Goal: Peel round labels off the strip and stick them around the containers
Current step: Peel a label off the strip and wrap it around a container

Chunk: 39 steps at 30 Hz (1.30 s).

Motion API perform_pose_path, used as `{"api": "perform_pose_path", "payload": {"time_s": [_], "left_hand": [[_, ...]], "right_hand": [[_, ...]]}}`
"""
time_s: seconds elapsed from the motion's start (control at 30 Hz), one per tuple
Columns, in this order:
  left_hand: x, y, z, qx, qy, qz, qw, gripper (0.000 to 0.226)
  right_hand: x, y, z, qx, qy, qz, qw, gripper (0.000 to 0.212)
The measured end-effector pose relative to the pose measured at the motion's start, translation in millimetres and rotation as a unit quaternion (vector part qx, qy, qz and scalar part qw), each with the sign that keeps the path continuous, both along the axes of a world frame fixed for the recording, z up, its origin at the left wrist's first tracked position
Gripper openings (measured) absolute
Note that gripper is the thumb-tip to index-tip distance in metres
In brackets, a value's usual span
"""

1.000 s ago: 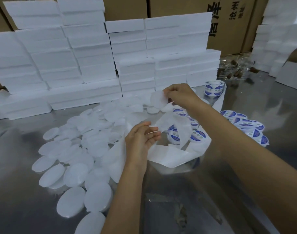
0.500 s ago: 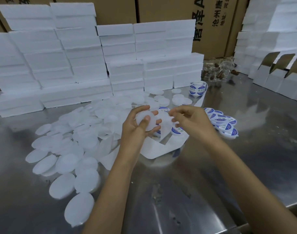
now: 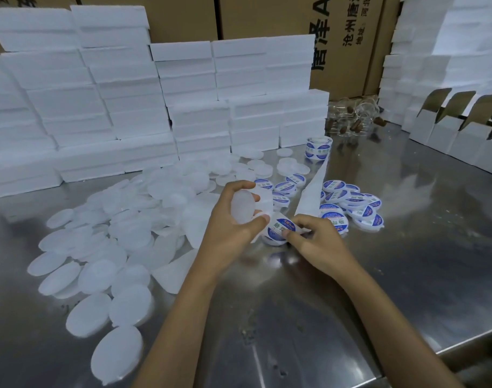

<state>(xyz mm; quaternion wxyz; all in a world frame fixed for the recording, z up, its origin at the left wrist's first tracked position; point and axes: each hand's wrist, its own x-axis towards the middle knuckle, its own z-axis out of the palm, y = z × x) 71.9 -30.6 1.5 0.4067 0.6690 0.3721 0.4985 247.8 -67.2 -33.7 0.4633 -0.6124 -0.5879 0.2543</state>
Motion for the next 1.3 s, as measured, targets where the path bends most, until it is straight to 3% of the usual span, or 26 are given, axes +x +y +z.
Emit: {"api": "perform_pose_path", "payload": {"time_s": [0.13, 0.27, 0.37, 0.5, 0.63, 1.3], "left_hand": [[-1, 4, -6, -0.007, 0.031, -0.009, 0.999, 0.041], [-1, 7, -9, -0.038, 0.006, 0.009, 0.999, 0.033], [-2, 7, -10, -0.118, -0.045, -0.002, 0.992, 0.033], [-2, 4, -10, -0.187, -0.066, -0.009, 0.98, 0.032], [-2, 3, -9, -0.201, -0.056, 0.003, 0.978, 0.031], [-1, 2, -8, -0.162, -0.035, 0.034, 0.986, 0.031]], "right_hand": [[-5, -9, 7, -0.018, 0.091, 0.036, 0.995, 0.025], [-8, -14, 9, -0.018, 0.138, 0.058, 0.989, 0.028], [-9, -15, 7, 0.055, 0.083, 0.041, 0.994, 0.03], [-14, -17, 3, 0.155, 0.014, 0.06, 0.986, 0.048], [-14, -15, -3, 0.206, -0.109, 0.058, 0.971, 0.038], [-20, -21, -1, 0.256, -0.169, 0.0, 0.952, 0.033]]}}
